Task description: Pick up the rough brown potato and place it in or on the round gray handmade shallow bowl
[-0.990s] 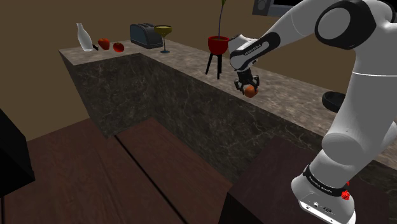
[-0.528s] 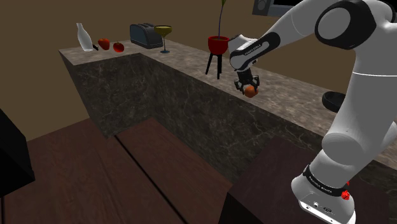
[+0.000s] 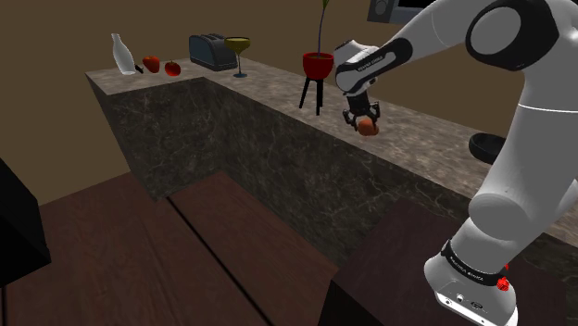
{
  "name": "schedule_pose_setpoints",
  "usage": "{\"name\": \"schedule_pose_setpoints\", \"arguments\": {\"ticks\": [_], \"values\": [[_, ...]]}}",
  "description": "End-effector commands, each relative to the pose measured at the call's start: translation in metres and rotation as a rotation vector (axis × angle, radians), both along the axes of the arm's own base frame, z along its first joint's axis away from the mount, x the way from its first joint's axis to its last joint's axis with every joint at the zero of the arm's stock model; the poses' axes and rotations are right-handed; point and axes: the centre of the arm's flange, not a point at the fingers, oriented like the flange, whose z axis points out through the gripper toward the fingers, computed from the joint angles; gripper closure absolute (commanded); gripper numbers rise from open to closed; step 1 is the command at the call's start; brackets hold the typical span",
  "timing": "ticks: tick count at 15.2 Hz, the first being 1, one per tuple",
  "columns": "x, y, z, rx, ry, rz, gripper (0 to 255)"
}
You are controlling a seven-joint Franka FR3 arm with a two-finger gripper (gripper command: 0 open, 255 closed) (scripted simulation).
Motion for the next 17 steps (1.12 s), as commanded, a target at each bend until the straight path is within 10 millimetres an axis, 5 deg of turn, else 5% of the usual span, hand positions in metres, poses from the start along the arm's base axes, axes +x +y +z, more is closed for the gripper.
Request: {"name": "schedule_pose_setpoints", "arguments": {"ticks": [1, 17], "values": [[0.000, 0.001, 0.010, 0.000, 0.000, 0.000, 255], [0.000, 0.001, 0.095, 0.000, 0.000, 0.000, 255]]}}
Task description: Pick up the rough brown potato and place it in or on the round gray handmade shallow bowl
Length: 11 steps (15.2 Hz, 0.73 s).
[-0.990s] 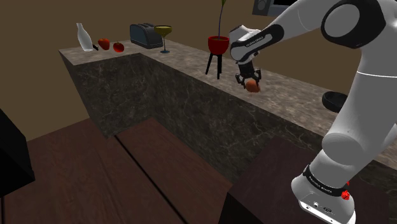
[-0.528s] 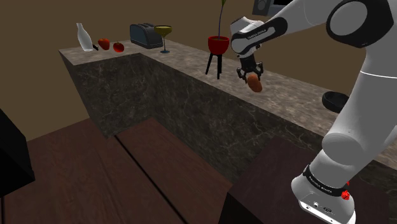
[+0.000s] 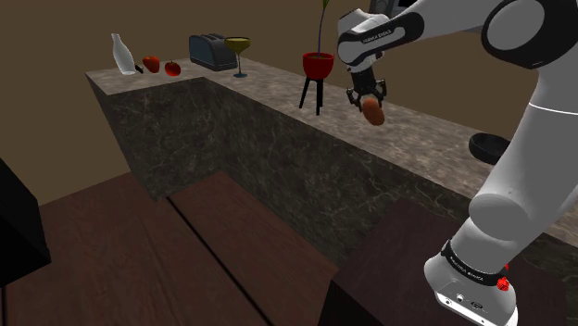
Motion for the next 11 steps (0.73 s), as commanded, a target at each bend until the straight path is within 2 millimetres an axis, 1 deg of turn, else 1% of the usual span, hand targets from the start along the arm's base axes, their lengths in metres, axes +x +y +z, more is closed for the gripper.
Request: {"name": "schedule_pose_setpoints", "arguments": {"ticks": [1, 5, 11], "values": [[0.001, 0.000, 0.011, 0.000, 0.000, 0.000, 255], [0.001, 0.000, 0.031, 0.000, 0.000, 0.000, 255], [-0.069, -0.037, 0.033, 0.000, 0.000, 0.000, 255]]}}
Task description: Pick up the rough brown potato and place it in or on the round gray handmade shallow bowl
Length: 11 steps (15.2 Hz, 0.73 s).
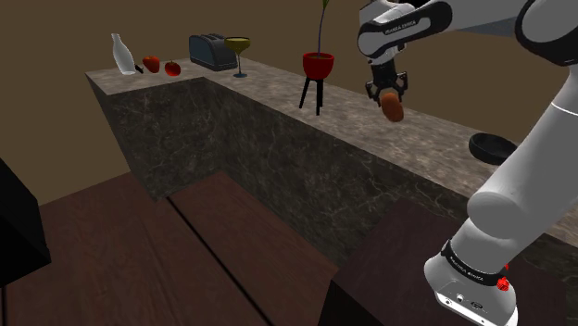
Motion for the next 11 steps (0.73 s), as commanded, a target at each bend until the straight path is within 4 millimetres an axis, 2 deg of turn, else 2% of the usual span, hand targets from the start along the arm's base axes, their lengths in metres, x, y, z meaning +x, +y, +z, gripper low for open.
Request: {"name": "schedule_pose_setpoints", "arguments": {"ticks": [1, 11], "values": [[-0.024, -0.013, 0.002, 0.000, 0.000, 0.001, 255], [-0.140, -0.075, 0.005, 0.000, 0.000, 0.001, 255]]}}
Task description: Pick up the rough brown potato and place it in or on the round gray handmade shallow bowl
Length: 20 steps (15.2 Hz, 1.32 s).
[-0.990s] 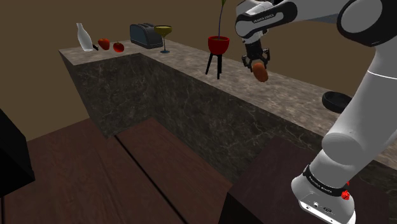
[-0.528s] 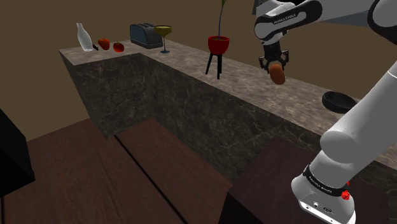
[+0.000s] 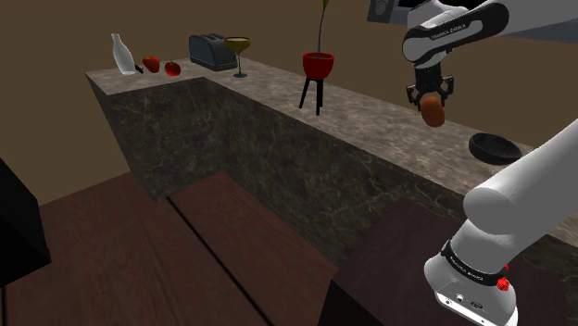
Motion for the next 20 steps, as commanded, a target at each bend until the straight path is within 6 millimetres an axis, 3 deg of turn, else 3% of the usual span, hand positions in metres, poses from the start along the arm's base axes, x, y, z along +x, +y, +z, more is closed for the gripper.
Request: {"name": "schedule_pose_setpoints", "arguments": {"ticks": [1, 20], "values": [[-0.024, -0.014, 0.001, 0.000, 0.000, 0.001, 255], [-0.244, -0.132, 0.007, 0.000, 0.000, 0.001, 255]]}}
